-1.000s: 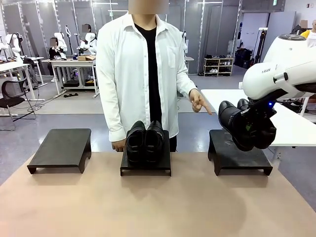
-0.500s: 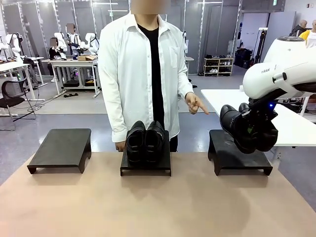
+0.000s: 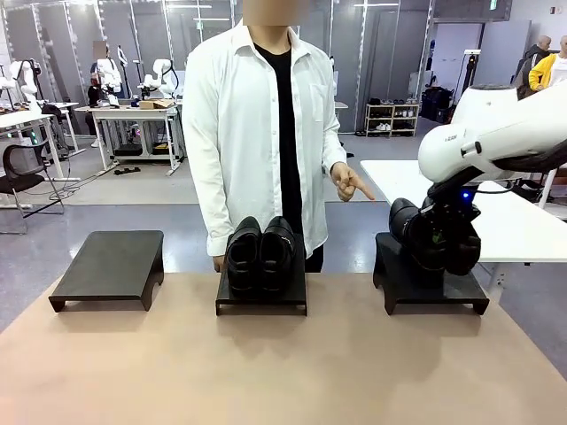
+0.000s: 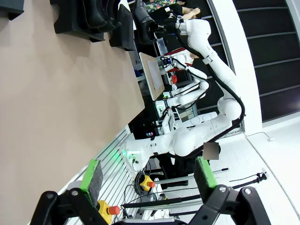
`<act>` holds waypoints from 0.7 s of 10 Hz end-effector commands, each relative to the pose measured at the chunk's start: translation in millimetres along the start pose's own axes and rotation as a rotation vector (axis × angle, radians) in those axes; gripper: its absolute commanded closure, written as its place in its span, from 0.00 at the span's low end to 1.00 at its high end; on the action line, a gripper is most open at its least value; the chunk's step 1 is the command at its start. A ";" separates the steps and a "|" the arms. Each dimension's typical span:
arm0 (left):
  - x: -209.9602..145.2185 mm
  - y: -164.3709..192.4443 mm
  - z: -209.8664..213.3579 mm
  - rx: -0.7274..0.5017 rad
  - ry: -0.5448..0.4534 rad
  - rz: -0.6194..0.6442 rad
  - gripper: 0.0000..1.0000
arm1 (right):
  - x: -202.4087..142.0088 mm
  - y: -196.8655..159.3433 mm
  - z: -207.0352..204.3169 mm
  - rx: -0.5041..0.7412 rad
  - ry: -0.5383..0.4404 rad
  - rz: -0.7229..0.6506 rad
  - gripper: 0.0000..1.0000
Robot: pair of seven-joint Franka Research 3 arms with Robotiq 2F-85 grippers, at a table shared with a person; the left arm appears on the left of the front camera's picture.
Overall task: Place the shoes on the stand as instructed by the person.
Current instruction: Pick up another pair of Shoes and place it on the Shoes Stand indicated by the person.
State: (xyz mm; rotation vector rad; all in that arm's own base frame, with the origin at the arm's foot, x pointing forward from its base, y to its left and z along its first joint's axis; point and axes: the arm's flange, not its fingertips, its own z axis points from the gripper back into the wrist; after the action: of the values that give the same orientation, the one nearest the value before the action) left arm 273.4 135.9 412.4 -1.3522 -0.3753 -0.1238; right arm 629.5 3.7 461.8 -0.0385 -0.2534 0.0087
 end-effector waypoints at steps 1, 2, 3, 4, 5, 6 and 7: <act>-0.4 -0.9 0.5 -0.007 0.004 -0.007 0.00 | 13.6 5.0 -2.3 -0.002 0.012 -0.044 0.91; -0.4 -0.9 0.5 -0.007 0.004 -0.007 0.00 | 16.3 4.8 -11.0 -0.006 0.032 -0.054 0.91; -0.4 -0.9 0.5 -0.007 0.004 -0.007 0.00 | 16.1 7.3 -16.3 0.000 0.043 -0.054 0.91; -0.4 -0.9 0.5 -0.007 0.004 -0.007 0.00 | 16.3 11.0 -23.2 -0.006 0.054 -0.045 0.91; -0.4 -0.9 0.5 -0.007 0.004 -0.007 0.00 | 15.2 11.9 -26.4 -0.004 0.066 -0.048 0.91; -0.4 -0.9 0.5 -0.007 0.004 -0.007 0.00 | 14.5 11.7 -29.8 -0.007 0.073 -0.052 0.91; -0.4 -0.9 0.5 -0.007 0.004 -0.007 0.00 | 14.3 11.4 -30.9 -0.003 0.073 -0.055 0.83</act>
State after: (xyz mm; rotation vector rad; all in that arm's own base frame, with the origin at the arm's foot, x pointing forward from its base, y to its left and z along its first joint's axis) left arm 273.4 135.9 412.4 -1.3522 -0.3752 -0.1238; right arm 643.9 10.4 424.2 -0.0343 -0.1698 -0.0172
